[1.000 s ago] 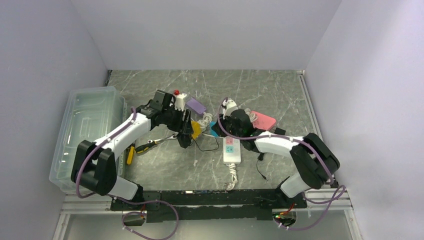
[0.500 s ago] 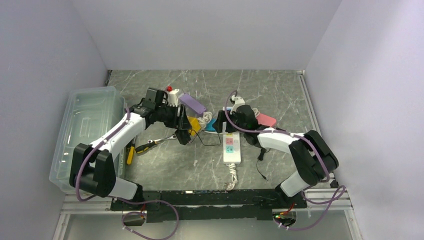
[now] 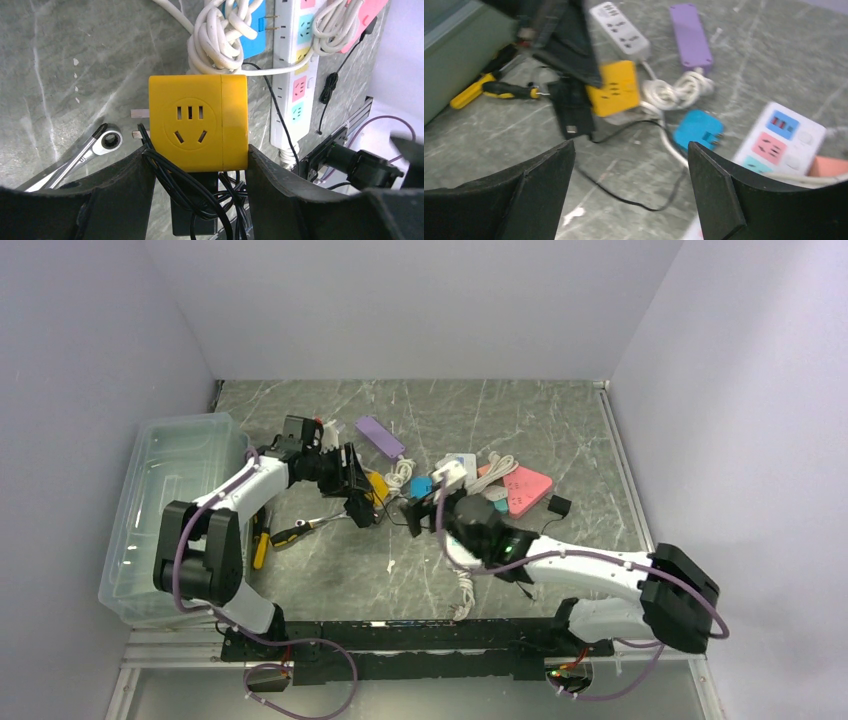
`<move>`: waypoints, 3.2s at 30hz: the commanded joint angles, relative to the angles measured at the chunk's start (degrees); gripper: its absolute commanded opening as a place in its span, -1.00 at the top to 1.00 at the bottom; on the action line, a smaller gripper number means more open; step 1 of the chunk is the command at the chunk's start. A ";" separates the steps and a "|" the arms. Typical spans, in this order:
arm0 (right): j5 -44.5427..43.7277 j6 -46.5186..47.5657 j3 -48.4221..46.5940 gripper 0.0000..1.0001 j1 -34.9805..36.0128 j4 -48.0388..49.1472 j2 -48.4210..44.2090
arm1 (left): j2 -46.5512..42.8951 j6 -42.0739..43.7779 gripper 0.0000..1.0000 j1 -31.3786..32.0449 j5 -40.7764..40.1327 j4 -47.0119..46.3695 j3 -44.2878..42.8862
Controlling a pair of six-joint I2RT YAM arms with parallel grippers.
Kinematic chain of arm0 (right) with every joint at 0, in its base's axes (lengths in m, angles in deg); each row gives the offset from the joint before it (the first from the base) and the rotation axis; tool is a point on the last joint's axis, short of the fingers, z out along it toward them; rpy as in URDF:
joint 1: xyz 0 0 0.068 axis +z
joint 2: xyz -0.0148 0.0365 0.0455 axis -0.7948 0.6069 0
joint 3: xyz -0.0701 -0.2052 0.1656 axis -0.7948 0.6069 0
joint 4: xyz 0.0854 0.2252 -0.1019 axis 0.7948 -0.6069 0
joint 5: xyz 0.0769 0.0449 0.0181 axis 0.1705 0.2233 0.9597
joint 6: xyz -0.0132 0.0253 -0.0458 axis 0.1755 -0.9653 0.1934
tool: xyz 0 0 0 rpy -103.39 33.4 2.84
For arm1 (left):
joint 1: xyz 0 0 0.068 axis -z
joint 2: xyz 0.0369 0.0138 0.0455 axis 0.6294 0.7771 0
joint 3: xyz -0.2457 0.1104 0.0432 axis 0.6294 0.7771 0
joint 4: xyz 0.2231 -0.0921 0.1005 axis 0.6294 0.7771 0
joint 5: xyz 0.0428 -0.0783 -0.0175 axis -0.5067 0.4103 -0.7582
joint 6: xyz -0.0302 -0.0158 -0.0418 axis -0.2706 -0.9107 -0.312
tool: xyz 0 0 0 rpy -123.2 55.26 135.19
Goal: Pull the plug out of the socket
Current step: Place the plug at the center of the board, then remove the plug from the socket.
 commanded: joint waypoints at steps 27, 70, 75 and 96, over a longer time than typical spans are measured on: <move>-34.42 10.17 -38.76 -0.04 20.99 -16.24 44.30 | -2.54 -13.25 1.00 -1.11 -0.51 -2.19 0.65; 48.51 -9.98 -6.67 1.00 -14.93 9.72 10.42 | -24.61 16.29 -0.87 5.34 1.76 -10.13 4.21; 65.83 -15.67 -5.74 1.00 -18.88 15.79 13.45 | -32.58 33.34 -0.88 17.57 -10.99 -13.34 12.70; 71.22 -15.57 -4.98 1.00 -18.79 16.63 15.18 | -30.16 40.87 -0.99 26.72 -22.03 -22.78 20.20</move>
